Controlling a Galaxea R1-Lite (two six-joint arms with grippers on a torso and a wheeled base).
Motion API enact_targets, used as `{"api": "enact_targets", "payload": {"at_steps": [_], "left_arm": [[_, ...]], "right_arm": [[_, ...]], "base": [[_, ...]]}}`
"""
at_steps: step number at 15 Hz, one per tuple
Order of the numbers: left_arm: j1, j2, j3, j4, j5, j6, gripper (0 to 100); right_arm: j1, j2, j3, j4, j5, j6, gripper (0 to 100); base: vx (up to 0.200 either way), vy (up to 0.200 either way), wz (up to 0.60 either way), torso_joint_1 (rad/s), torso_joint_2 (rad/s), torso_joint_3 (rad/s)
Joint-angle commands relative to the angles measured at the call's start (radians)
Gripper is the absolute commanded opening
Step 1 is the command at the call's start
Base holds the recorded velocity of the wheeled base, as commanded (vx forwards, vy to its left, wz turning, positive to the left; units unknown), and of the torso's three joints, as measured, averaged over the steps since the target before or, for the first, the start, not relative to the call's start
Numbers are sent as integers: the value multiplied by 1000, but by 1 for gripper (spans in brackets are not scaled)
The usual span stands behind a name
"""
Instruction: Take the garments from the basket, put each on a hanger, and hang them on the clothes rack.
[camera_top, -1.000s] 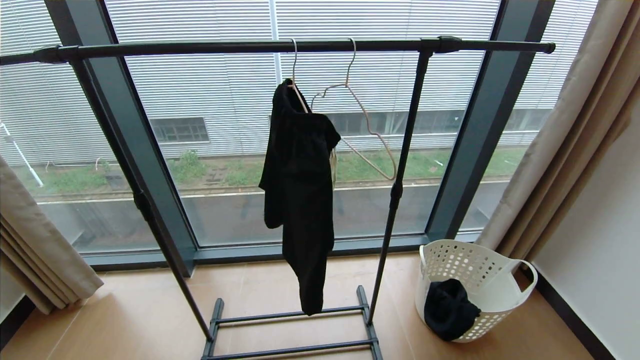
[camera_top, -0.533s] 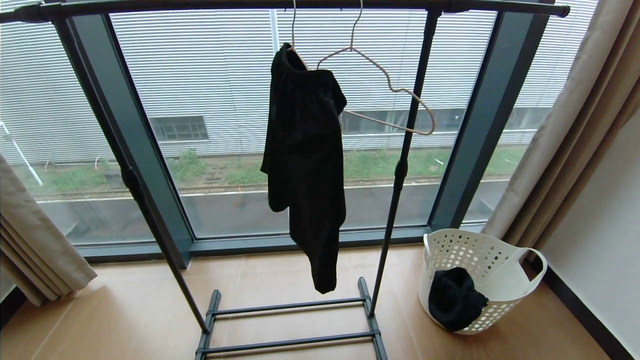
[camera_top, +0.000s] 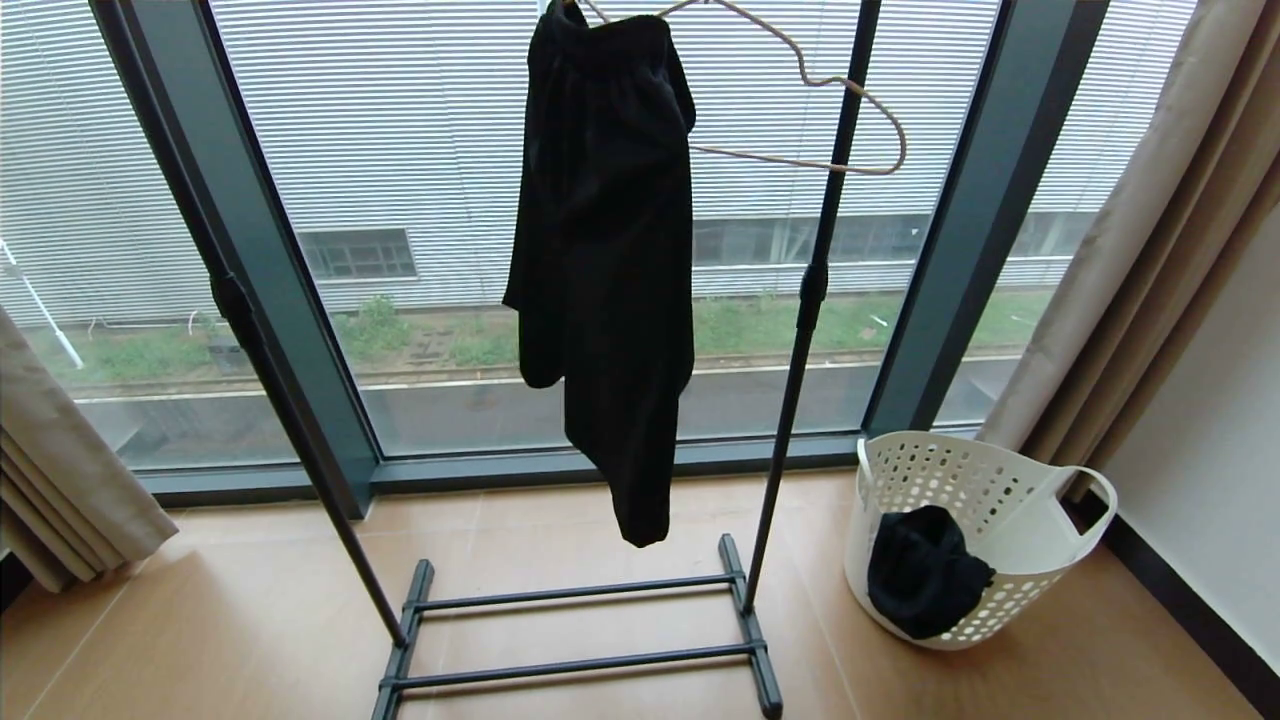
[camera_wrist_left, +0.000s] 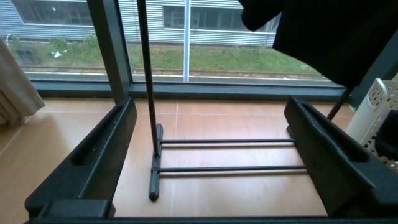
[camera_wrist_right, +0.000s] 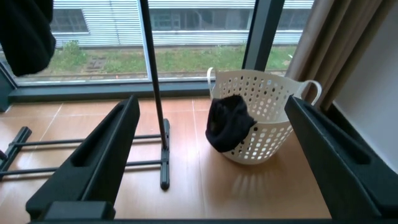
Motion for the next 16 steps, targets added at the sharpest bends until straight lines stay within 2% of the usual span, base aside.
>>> {"api": "enact_targets", "payload": {"at_steps": [1,5,9,16], "left_arm": [[0,1,0,1,0,0,100],[0,1,0,1,2,0,100],[0,1,0,1,2,0,100],[0,1,0,1,3,0,100]], "right_arm": [[0,2,0,0,1,0,100],[0,2,0,0,0,0,100],[0,2,0,0,0,0,100],[0,2,0,0,0,0,100]], "base": [[0,0,0,-95,447,359],[0,0,0,-54,419,365],[0,0,0,-9,98,84],[0,0,-600,1,9,8]]}}
